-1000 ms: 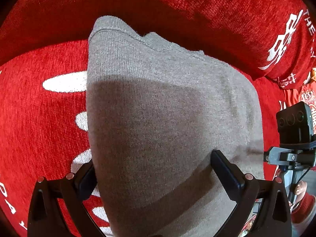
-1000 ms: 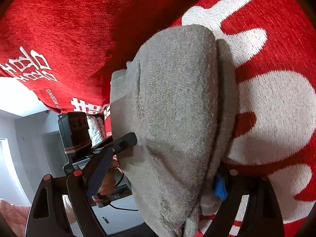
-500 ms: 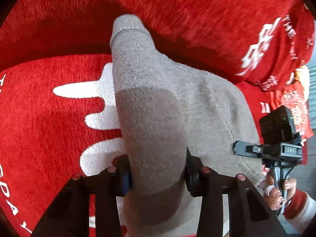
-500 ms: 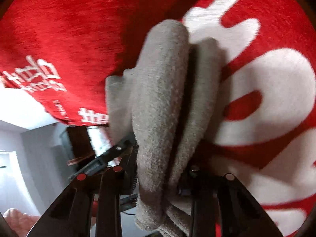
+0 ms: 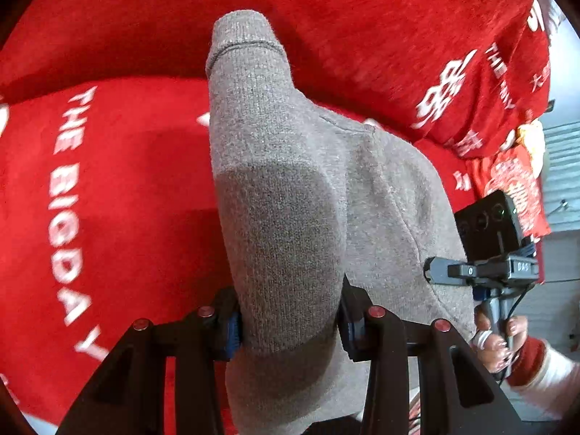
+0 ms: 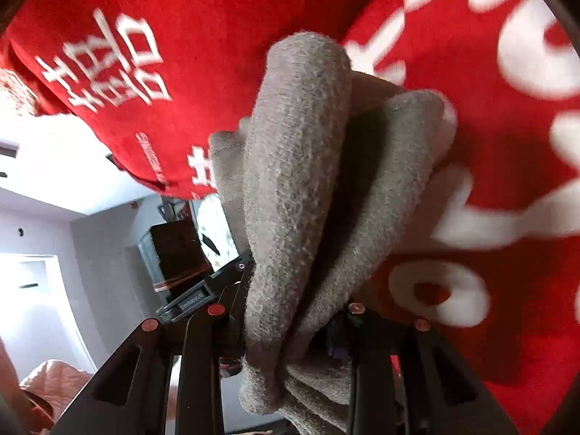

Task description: Fold small clothes

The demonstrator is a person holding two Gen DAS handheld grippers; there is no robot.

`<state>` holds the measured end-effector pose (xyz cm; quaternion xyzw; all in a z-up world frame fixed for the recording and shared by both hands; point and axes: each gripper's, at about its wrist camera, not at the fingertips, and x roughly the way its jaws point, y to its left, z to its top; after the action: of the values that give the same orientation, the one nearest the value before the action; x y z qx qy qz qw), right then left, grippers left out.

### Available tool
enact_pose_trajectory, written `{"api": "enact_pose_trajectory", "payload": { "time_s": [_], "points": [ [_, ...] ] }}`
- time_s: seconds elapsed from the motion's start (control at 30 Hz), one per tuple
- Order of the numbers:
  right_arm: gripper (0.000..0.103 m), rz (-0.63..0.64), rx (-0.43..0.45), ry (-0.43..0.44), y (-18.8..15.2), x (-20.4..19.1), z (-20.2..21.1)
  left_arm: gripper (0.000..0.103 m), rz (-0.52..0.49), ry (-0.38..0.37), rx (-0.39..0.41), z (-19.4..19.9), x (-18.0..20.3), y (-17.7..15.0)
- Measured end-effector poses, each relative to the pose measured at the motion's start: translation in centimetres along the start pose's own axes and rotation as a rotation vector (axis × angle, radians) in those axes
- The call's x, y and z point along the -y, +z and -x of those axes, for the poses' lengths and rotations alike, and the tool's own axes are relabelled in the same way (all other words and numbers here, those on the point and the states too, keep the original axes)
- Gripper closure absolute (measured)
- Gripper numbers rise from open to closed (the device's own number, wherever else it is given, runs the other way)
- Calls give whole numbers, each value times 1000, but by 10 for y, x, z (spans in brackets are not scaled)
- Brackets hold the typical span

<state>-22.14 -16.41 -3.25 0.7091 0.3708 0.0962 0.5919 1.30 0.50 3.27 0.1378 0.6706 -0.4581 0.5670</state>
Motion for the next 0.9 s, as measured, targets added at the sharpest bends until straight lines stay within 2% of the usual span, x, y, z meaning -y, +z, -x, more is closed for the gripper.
{"api": "enact_pose_trajectory", "payload": {
  "time_s": [0.03, 0.13, 0.17, 0.2, 0.27, 0.33, 0.37, 0.43, 0.47, 0.53, 0.57, 0.6, 0.63, 0.67, 0.8, 0.9],
  "points": [
    [70, -3, -10, -23, -2, 3, -11, 60, 8, 27, -16, 0, -12, -10],
    [63, -8, -23, -176, -4, 12, -38, 60, 33, 114, -53, -10, -40, -28],
    [51, -15, -16, -228, -4, 14, -41, 60, 41, 152, -63, -12, -47, -33],
    [46, -15, 6, -257, -4, 13, -39, 60, 47, 171, -57, -10, -53, -36],
    [46, 15, 46, -282, -5, 3, -30, 60, 74, 139, -8, 4, -59, -41],
    [61, 70, 71, -366, -6, -8, -23, 60, 86, 152, 54, 18, -62, -41],
    [79, 97, 79, -430, -6, -11, -20, 60, 90, 172, 74, 22, -64, -41],
    [79, 145, 93, -554, -6, -15, -20, 60, 91, 235, 94, 21, -69, -37],
    [80, 188, 92, -656, -7, -13, -22, 58, 90, 256, 90, 16, -70, -34],
    [81, 243, 88, -774, -11, -6, -27, 56, 87, 281, 69, -2, -70, -32],
    [80, 248, 89, -800, -12, 1, -26, 47, 73, 303, 69, -8, -69, -32],
    [78, 242, 110, -809, -13, 2, -25, 37, 42, 355, 85, -12, -65, -33],
    [75, 236, 119, -819, -15, 2, -23, 35, 25, 390, 94, -11, -63, -34],
    [72, 226, 129, -829, -16, 0, -21, 34, 17, 403, 97, -8, -61, -35],
    [72, 199, 160, -828, -35, -7, -2, 34, 17, 412, 86, 9, -63, -41],
    [72, 202, 182, -765, -58, -22, 8, 34, 9, 434, 80, 16, -57, -46]
  ]
}}
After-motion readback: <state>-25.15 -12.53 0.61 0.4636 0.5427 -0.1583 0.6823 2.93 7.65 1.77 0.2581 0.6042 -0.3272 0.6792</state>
